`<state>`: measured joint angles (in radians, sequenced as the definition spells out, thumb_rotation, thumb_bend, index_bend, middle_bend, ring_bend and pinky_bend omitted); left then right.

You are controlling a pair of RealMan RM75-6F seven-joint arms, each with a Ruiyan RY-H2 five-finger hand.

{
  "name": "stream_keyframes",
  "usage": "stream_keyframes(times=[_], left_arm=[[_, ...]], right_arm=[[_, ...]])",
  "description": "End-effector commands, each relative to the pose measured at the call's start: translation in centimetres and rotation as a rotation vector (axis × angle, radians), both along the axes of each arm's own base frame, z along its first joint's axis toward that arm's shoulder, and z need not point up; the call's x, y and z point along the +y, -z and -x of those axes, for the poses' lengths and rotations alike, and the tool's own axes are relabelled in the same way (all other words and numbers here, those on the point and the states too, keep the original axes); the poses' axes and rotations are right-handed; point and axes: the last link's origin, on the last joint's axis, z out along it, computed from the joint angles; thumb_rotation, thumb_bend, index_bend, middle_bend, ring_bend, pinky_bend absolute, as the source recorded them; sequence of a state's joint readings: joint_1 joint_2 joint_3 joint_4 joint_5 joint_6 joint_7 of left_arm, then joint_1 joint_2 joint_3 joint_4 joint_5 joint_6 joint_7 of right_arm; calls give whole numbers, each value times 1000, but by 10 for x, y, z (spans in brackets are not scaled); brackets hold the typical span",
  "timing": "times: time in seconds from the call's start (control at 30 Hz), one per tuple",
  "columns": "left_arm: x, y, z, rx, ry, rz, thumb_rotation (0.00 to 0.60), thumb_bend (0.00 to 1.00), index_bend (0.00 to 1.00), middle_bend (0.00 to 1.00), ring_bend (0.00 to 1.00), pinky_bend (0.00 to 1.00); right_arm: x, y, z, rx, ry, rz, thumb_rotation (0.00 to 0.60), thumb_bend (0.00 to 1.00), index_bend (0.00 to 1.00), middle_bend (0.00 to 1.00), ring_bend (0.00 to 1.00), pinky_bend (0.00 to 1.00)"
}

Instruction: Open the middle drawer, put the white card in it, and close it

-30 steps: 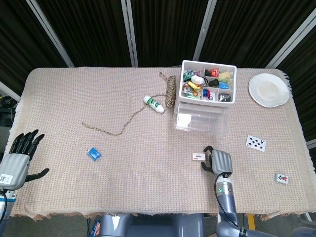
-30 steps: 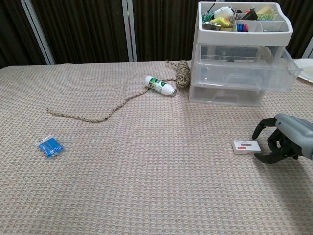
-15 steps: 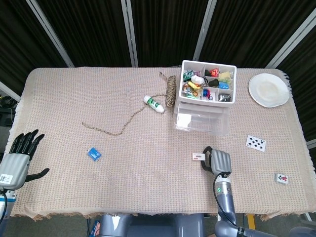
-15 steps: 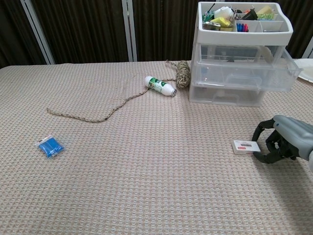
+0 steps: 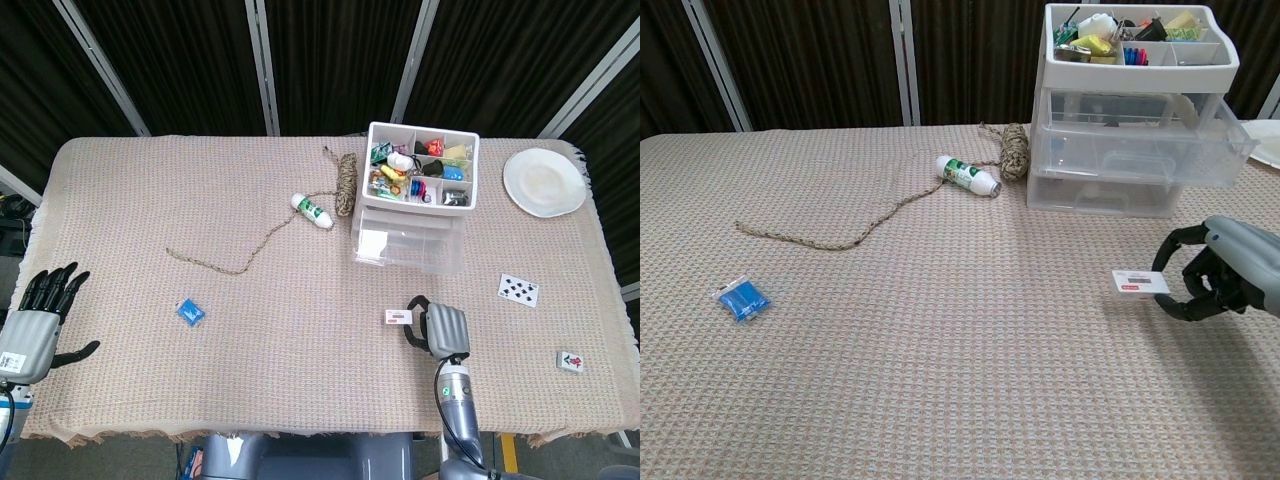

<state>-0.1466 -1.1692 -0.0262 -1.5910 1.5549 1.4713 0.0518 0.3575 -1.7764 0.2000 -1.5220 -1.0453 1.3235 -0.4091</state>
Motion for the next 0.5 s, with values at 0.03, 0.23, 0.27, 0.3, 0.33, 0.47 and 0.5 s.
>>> stream_keyframes(times=[0.03, 0.23, 0.27, 0.3, 0.33, 0.47, 0.5], left_arm=[[0, 0, 0, 2, 1, -2, 600, 143, 79, 0, 0, 0], [0, 0, -1, 4, 5, -3, 600, 145, 79, 0, 0, 0], [0, 0, -1, 5, 5, -3, 600, 145, 79, 0, 0, 0], [0, 0, -1, 6, 6, -3, 600, 145, 79, 0, 0, 0], [0, 0, -1, 7, 7, -3, 600, 145, 79, 0, 0, 0], [0, 1, -1, 9, 11, -1, 600, 145, 79, 0, 0, 0], [0, 1, -1, 9, 11, -1, 600, 145, 79, 0, 0, 0]], right_arm=[[9, -16, 0, -38, -1, 23, 600, 311, 599, 843, 868, 720], [19, -48, -2, -91, -8, 71, 600, 312, 601, 843, 867, 720], [20, -55, -4, -105, -7, 85, 600, 312, 603, 843, 867, 719], [20, -62, -7, -121, -8, 98, 600, 312, 605, 843, 867, 719], [20, -71, -11, -141, -13, 114, 600, 312, 608, 843, 868, 719], [14, -94, -26, -145, -54, 155, 600, 314, 611, 843, 867, 719], [13, -97, -28, -143, -61, 161, 600, 314, 611, 843, 867, 719]])
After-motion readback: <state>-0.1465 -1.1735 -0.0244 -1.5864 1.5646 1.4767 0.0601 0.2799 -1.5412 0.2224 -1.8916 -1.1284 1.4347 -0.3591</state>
